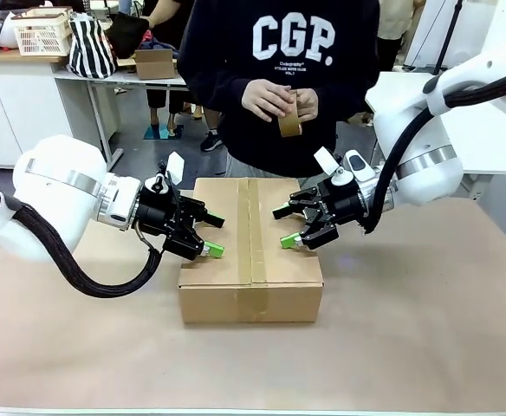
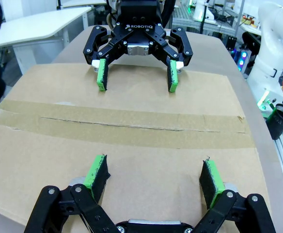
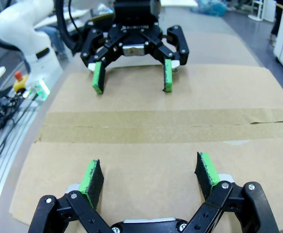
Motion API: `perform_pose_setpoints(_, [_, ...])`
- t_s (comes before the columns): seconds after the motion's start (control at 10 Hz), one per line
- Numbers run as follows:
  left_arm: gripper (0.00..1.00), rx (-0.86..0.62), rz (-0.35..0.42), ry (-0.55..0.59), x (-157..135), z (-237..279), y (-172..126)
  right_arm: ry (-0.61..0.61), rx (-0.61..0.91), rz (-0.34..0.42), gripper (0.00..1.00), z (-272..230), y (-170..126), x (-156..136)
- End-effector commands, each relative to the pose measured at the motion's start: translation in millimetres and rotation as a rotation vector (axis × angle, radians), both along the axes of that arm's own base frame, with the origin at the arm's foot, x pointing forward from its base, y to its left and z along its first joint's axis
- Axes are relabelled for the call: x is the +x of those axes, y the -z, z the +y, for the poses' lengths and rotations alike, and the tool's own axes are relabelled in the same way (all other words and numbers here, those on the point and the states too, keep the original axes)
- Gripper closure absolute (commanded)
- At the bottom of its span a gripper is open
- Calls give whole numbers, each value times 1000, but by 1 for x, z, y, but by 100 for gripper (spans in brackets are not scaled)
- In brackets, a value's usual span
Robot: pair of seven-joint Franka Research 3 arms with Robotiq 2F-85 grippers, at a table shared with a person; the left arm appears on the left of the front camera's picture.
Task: Pack the gift set into the box.
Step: Press and hold the closed box until the human finishes sealing it.
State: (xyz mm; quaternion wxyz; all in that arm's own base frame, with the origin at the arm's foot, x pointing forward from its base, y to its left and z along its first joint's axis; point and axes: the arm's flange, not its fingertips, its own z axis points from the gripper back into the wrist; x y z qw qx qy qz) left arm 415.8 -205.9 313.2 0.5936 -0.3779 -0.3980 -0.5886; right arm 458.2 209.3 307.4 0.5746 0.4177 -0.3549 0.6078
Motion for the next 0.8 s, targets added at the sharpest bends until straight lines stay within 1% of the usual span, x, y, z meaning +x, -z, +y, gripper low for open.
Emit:
perform_pose_setpoints(0.0, [0,11,-2,-5,-2,1,2,3,-4,-1,0,0,1,-1])
perform_pose_setpoints(0.7, [0,11,-2,-5,-2,1,2,3,-4,-1,0,0,1,-1])
